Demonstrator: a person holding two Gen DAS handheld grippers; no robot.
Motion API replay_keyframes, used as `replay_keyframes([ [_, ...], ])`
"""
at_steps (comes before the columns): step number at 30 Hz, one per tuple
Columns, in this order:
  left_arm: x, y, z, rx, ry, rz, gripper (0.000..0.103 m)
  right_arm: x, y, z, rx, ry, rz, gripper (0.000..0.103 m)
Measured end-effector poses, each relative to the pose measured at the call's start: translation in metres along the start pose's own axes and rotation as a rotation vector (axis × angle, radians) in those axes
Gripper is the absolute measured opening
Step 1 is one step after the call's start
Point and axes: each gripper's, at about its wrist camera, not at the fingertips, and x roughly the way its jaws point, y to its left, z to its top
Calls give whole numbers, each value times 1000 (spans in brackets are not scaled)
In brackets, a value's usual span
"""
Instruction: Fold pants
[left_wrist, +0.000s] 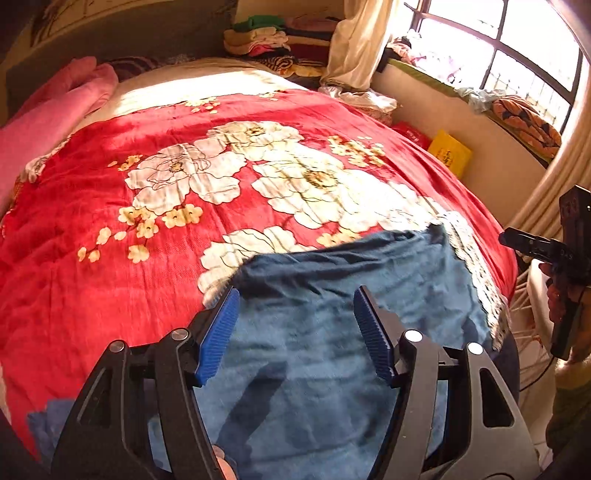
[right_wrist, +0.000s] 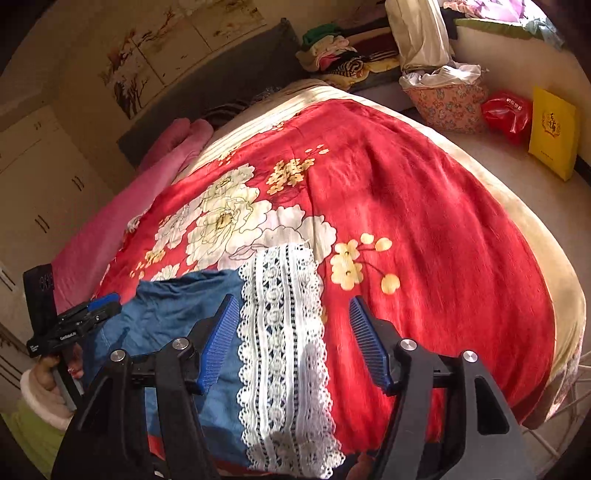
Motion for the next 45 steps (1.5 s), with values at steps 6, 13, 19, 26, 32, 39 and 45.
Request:
replay_keyframes([
  [6,46,27,12,-48,129,1,57,56,-7,20,-29,109,14,63],
  [13,64,34,8,-93,157,-33,46,87,12,5,-87,189,75,43],
  [19,56,11,11,-25,116,-51,6,67,19,5,-111,126,94,21],
  [26,40,20,45,-72,15,-57,6,48,34,45,-176,46,56,21],
  [32,73,25,54,-105,40,1,6,99,20,55,-175,145,-60,22],
  [39,90,34,44,-126,45,44,20,110,2,50,-163,119,-128,37],
  [45,42,48,47,-203,-70,53,29,65,-9,49,-122,53,-147,49],
])
